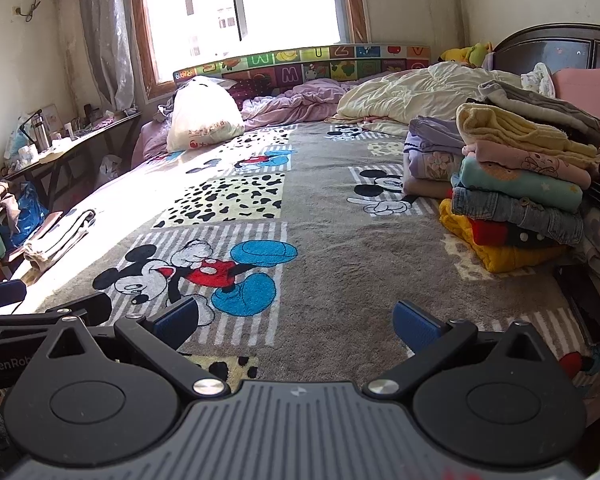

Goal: Fold clothes

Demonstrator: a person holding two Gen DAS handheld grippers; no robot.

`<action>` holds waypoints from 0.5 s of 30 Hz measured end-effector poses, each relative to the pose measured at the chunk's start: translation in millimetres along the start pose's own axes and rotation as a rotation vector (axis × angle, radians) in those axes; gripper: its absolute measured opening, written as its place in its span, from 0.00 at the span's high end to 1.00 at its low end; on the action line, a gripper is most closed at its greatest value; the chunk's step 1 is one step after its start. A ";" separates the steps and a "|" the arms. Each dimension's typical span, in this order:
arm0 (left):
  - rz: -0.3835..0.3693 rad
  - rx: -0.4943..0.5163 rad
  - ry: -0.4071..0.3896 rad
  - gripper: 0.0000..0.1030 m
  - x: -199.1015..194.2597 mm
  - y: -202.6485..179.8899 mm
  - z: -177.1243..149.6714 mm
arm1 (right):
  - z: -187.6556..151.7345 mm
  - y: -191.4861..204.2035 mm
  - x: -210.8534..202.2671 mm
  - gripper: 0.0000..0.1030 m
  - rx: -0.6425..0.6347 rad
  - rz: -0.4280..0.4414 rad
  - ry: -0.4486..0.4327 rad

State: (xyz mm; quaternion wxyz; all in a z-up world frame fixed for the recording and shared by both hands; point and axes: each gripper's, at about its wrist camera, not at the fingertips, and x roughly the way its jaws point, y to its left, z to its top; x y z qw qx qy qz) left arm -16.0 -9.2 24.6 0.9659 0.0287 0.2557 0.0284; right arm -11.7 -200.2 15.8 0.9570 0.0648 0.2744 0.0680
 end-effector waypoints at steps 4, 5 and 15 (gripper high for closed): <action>0.003 0.002 -0.002 0.00 0.1 -2.6 -0.1 | -0.5 -0.9 -0.3 0.00 0.007 -0.002 -0.001; 0.004 -0.001 -0.002 0.00 0.4 -2.5 -0.9 | -0.6 -1.3 -0.3 0.00 0.008 -0.002 -0.002; -0.009 -0.022 0.010 0.00 10.5 2.0 0.2 | 4.2 1.1 5.0 0.00 0.000 -0.011 -0.004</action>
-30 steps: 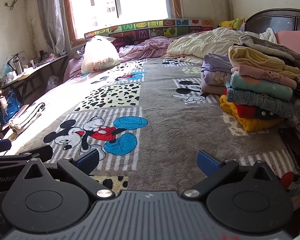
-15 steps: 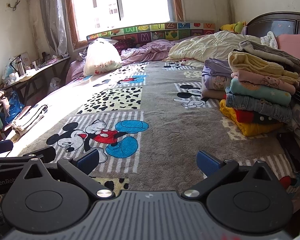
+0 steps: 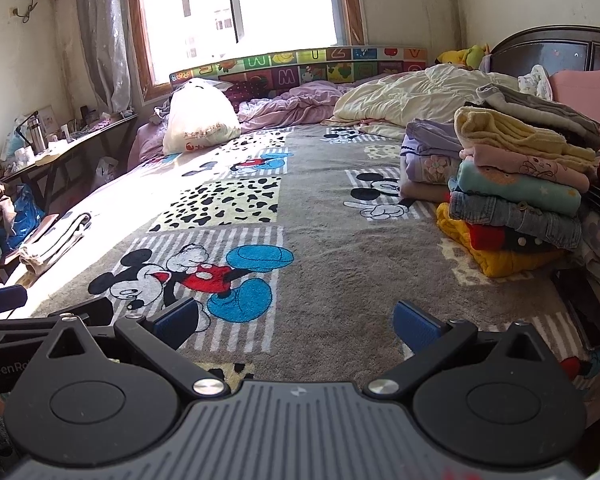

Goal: Fold clothes

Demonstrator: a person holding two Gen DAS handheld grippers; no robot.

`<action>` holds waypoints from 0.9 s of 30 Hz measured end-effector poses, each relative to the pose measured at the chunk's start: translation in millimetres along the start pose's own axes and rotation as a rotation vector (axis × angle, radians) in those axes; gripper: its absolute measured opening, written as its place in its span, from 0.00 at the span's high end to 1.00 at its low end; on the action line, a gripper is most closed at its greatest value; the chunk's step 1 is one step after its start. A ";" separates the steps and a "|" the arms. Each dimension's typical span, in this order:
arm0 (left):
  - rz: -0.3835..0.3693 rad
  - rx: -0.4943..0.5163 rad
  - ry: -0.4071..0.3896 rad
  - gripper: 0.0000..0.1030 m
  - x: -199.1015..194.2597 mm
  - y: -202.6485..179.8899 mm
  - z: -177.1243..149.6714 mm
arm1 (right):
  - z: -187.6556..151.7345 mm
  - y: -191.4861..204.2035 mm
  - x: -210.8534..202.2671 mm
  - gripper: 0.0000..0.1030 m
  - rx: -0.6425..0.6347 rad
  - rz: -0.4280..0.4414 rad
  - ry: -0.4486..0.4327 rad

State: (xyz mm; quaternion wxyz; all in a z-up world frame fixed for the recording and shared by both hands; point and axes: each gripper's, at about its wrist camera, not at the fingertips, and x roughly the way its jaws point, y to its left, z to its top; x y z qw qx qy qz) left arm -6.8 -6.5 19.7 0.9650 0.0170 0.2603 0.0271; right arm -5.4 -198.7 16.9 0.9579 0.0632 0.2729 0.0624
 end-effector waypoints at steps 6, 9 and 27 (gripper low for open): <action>-0.016 -0.015 0.016 0.00 9.0 1.5 0.9 | 2.4 1.2 7.0 0.00 -0.011 -0.011 0.007; -0.018 -0.016 0.023 0.00 14.2 1.0 2.6 | 3.9 1.0 11.0 0.00 -0.014 -0.016 0.011; -0.194 -0.051 0.039 0.00 68.9 -38.7 49.8 | 20.2 -48.1 49.0 0.00 0.153 0.071 -0.086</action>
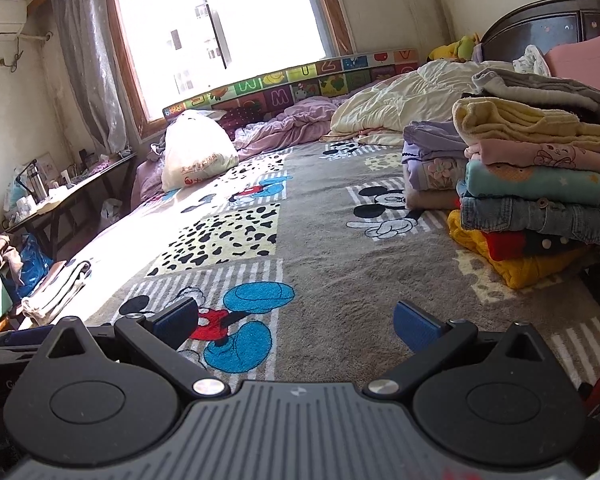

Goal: Fold clothes

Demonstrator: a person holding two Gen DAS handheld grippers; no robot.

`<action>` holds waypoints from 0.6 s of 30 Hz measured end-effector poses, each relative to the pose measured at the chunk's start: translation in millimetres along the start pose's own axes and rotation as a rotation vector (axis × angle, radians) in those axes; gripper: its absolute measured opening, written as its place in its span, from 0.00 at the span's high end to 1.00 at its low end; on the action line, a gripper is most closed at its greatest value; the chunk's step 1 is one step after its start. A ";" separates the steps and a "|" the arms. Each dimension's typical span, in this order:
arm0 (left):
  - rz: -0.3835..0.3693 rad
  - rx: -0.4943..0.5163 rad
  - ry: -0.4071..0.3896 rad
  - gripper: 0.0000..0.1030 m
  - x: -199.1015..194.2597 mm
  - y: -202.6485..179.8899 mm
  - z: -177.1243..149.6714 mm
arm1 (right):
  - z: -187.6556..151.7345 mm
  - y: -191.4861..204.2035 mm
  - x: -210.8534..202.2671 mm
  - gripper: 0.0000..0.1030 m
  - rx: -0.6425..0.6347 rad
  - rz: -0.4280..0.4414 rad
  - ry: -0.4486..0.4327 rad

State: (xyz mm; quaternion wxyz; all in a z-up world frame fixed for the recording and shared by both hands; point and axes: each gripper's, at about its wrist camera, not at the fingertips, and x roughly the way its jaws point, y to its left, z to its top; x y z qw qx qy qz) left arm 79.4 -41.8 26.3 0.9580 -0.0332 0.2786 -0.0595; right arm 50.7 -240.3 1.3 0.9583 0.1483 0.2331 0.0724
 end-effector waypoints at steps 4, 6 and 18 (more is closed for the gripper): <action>-0.103 -0.013 -0.063 0.00 15.7 -22.2 22.8 | 17.0 -40.0 4.3 0.00 0.121 0.013 -0.111; -0.174 -0.035 -0.104 0.00 25.3 -34.0 36.4 | 27.0 -60.9 6.3 0.00 0.172 0.002 -0.181; -0.426 0.061 -0.121 0.00 88.3 -146.7 94.1 | 64.7 -204.9 24.0 0.00 0.357 -0.205 -0.547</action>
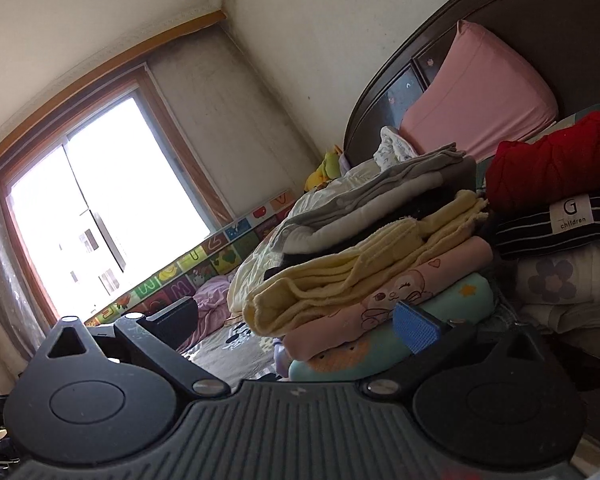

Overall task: Fold clothes
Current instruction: 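Reach the left tool to the clothes stack and grasp the top white garment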

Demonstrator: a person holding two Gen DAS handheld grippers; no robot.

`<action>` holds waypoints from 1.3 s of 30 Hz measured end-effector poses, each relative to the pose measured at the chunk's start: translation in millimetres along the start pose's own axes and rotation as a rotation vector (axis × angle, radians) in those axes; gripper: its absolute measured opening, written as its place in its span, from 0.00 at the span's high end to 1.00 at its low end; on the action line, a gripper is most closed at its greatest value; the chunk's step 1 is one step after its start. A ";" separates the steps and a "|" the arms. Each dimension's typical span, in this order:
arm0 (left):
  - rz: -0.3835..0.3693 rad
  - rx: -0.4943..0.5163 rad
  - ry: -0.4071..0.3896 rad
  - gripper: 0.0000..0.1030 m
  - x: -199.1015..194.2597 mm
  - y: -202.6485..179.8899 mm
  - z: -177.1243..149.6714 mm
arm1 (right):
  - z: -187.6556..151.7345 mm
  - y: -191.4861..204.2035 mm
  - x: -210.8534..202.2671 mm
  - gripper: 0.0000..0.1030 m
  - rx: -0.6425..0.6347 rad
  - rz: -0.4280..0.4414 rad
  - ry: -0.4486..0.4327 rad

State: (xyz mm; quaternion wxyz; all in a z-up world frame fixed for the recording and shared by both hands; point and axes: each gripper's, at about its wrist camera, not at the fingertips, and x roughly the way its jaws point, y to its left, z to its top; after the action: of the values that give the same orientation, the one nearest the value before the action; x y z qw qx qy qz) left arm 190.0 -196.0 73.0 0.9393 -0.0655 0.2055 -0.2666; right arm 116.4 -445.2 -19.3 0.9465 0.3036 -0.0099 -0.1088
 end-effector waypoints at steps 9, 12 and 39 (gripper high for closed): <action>-0.038 0.139 -0.003 0.17 96.8 -50.0 25.9 | -21.5 -108.0 18.7 0.00 0.178 -0.074 -0.063; -0.041 0.153 -0.003 0.26 123.8 -60.2 35.0 | -20.3 -115.3 33.0 0.00 0.118 -0.113 -0.073; -0.052 0.632 0.065 0.96 210.8 -140.0 57.6 | -29.0 -131.6 70.6 0.00 0.158 -0.095 0.083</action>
State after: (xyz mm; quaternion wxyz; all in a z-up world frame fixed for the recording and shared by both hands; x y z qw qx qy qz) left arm 310.9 -425.4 83.8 0.8990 0.2330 0.1409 -0.3429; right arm 161.5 -547.8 -122.2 0.9129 0.3818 0.0350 -0.1399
